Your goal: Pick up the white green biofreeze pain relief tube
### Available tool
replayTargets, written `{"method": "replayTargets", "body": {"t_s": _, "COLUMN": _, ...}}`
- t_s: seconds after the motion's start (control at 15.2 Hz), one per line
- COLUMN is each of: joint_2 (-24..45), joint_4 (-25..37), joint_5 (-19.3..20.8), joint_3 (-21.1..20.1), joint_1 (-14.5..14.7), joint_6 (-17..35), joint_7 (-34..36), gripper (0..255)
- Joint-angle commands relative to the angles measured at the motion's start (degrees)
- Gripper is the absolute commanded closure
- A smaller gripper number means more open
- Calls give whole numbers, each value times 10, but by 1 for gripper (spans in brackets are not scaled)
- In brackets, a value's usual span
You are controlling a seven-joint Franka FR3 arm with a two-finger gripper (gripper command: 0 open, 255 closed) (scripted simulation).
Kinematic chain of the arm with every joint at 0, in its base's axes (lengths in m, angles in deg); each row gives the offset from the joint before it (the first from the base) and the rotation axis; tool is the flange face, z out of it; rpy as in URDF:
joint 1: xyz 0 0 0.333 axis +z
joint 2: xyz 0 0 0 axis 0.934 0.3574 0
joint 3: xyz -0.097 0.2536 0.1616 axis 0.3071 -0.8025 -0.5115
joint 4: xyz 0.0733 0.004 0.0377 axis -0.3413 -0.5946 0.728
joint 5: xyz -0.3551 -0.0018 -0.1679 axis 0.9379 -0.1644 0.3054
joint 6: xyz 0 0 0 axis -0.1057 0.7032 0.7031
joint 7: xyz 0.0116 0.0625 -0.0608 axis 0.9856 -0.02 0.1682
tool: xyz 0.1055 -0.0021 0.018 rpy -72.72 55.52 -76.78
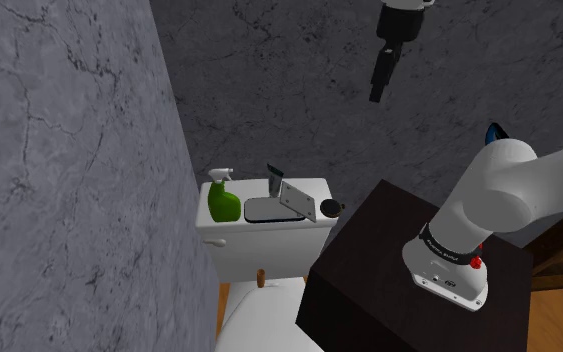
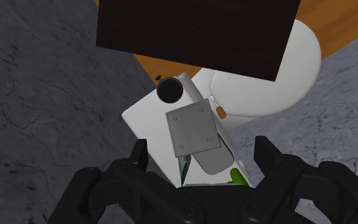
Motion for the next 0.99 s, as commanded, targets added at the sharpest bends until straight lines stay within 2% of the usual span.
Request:
{"method": "replayTargets", "body": {"t_s": 0.0, "joint_2": 0, "joint_4": 0, "joint_5": 0, "joint_3": 0, "joint_1": 0, "joint_6": 0, "joint_7": 0, "gripper": 0}}
{"method": "replayTargets", "body": {"t_s": 0.46, "joint_2": 36, "joint_4": -104, "joint_5": -14, "joint_3": -21, "joint_1": -6, "joint_6": 180, "joint_7": 42, "gripper": 0}}
{"method": "replayTargets", "body": {"t_s": 0.92, "joint_2": 132, "joint_4": -162, "joint_5": -20, "joint_3": -47, "joint_1": -18, "joint_6": 374, "joint_7": 87, "gripper": 0}}
